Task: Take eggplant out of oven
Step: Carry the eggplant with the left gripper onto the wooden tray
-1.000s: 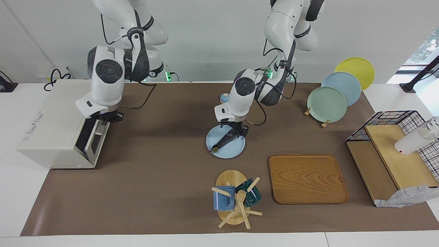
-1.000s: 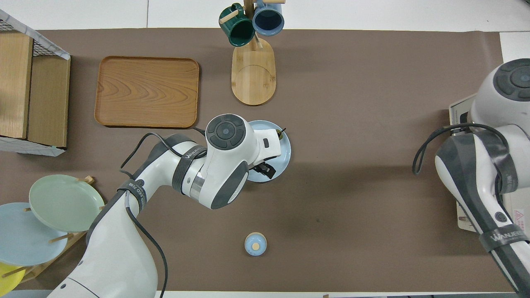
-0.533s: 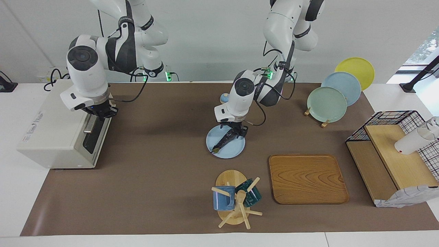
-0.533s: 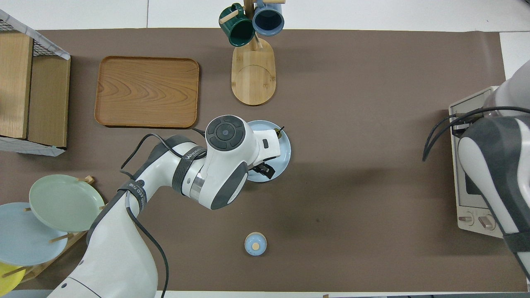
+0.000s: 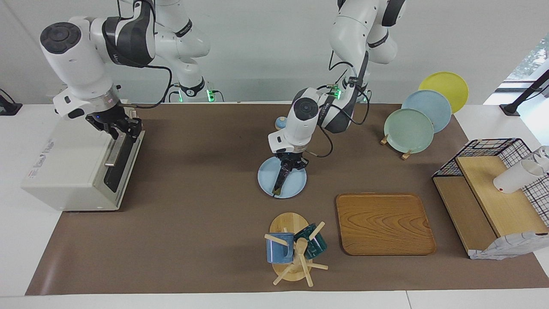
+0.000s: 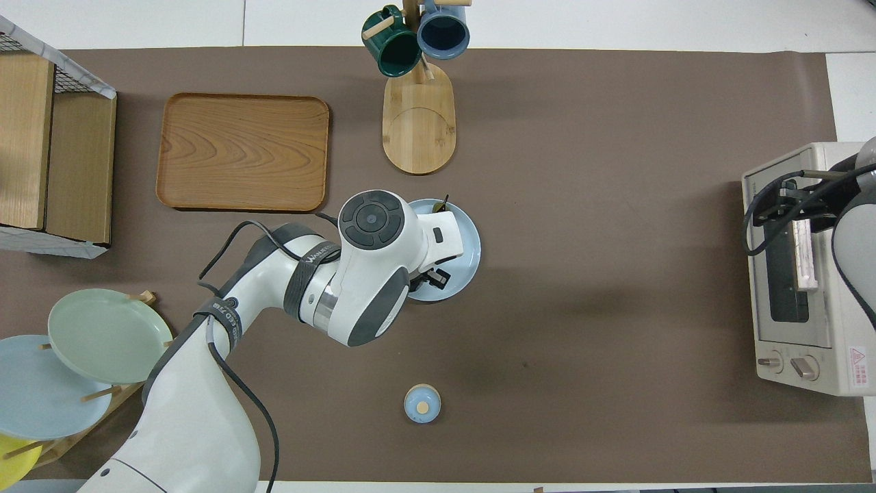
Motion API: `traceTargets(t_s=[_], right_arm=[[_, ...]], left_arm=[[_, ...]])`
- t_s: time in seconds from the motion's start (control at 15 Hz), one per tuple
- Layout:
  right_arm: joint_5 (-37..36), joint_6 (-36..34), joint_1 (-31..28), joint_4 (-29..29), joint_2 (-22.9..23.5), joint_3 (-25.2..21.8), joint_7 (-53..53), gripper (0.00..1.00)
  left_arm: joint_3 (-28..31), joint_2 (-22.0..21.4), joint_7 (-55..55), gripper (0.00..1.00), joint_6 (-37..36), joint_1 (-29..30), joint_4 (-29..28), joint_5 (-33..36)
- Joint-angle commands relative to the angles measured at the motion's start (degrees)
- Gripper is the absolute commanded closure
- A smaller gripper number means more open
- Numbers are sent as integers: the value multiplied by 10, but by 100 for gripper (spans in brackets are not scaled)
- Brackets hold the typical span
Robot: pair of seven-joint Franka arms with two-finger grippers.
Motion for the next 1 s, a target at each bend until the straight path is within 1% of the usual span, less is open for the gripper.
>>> traceTargets(t_s=[0.0,0.13,0.2,0.33,0.4,0.47,0.6,0.73,0.8,0.93], right_arm=[[37,-35,-18,17,-17,4,-16,0],[37,-43,-17,24,-29,6,-16,0],[37,-41,-18,24,-41,5,-15,0],[37,-41,-12,13,-49,5,-15,0],[36,-39,-10,-1,-60,8,-14,0],[36,-34,-11,2,-58,12,-15,0],[36,-45,-7,25,-47,1,-33,0],[32,-80,24,72,-29,-40,-55,0],[34,-85,32,83,-26,-48,-55,0],[32,-75,32,74,-32,-48,-56,0]], left_arm=[[9,-4,-18,100,8,-5,2,-14],[11,-17,-22,100,-9,7,14,-30],[12,-32,-22,100,-27,23,21,-47],[13,-53,-22,100,-73,61,42,-53],[13,-55,-22,100,-102,81,60,-54],[14,-54,-22,100,-131,104,85,-54],[15,-45,-24,100,-170,157,123,-54],[15,-40,-24,100,-164,207,131,-48],[15,-33,-24,100,-162,228,131,-46],[16,-31,-25,100,-158,264,134,-46]])
